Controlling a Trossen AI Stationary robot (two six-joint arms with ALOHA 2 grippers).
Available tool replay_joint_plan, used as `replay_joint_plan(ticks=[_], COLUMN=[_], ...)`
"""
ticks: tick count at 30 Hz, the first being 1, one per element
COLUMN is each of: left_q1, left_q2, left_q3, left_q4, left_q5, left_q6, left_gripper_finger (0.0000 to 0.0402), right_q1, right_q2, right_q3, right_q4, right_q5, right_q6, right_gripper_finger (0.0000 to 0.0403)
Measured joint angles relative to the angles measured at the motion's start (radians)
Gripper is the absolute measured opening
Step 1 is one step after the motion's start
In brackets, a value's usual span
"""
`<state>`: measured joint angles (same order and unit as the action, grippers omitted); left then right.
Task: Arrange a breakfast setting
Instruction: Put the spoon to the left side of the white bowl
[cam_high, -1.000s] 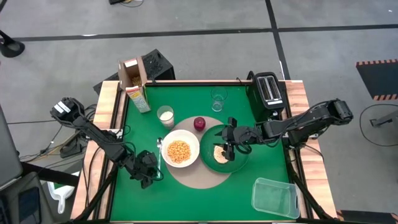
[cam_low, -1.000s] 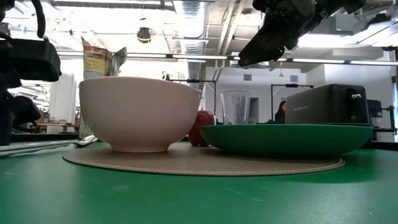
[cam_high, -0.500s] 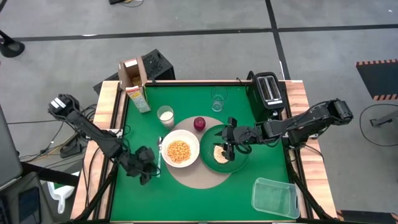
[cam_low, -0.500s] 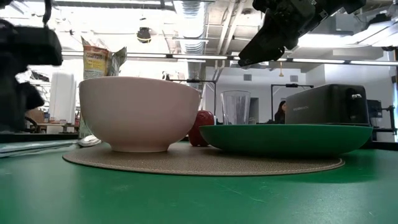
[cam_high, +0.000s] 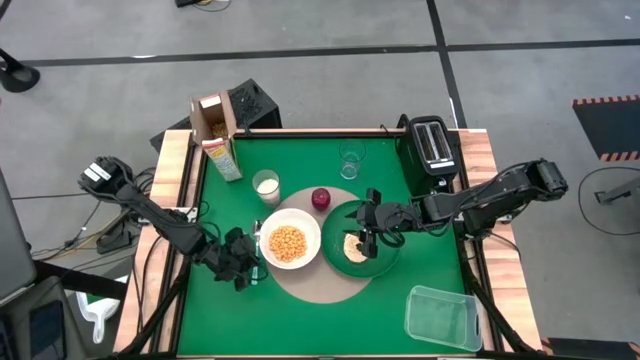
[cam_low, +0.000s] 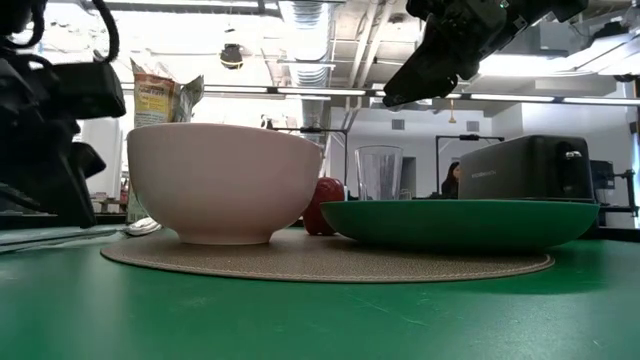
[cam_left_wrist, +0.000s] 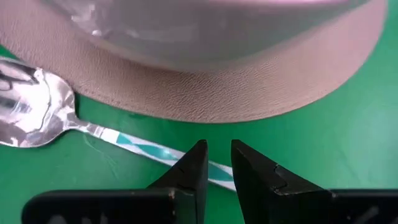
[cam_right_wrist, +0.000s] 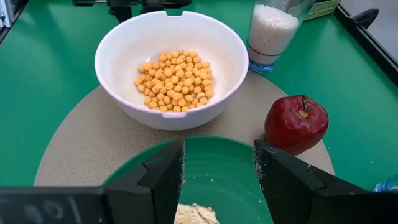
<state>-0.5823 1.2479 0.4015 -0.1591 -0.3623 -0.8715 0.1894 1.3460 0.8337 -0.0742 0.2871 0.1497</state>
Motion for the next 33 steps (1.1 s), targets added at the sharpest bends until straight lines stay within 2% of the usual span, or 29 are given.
replay_joint_plan(ticks=[5, 33], left_q1=[0.000, 0.000], left_q2=[0.029, 0.007], left_q3=[0.001, 0.002], left_q4=[0.009, -0.064], left_q5=[0.001, -0.078], left_q6=[-0.001, -0.023], left_gripper_finger=[0.0057, 0.0057], right_q1=[0.000, 0.000], right_q2=[0.000, 0.000], right_q3=[0.000, 0.000], right_q4=[0.000, 0.000], right_q5=[0.000, -0.001], right_q6=[0.000, 0.000], right_gripper_finger=[0.0221, 0.0221])
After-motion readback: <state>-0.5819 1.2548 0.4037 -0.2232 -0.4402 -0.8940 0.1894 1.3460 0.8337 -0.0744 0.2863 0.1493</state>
